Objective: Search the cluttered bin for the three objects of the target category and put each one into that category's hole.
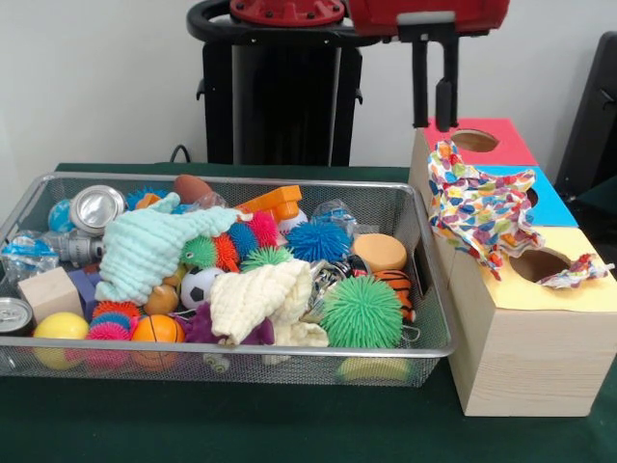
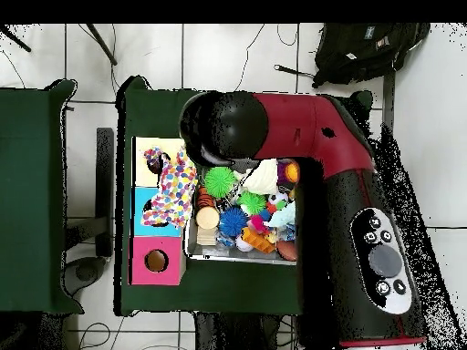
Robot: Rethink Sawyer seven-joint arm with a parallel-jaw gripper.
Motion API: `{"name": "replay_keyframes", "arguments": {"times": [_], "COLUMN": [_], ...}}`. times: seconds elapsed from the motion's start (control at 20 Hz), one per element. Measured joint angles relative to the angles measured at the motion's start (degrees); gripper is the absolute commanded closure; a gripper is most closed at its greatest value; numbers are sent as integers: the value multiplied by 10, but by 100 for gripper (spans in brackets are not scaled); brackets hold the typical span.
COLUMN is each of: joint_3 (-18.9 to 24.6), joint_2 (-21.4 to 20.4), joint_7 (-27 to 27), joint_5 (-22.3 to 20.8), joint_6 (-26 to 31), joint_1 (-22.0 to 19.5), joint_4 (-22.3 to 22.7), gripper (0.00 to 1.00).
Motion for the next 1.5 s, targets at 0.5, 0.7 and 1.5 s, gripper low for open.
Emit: {"name": "replay_keyframes", "arguments": {"times": [0.5,0.7,1.5], "joint_3": [22,24,41], "joint_2": [-2,-7,-43], "joint_7": [0,0,0], "joint_5": [-3,-5,-6], "joint_6": [0,0,4], "joint_1": [1,2,-3], "joint_4": [11,20,61], "gripper": [100,100,100]}}
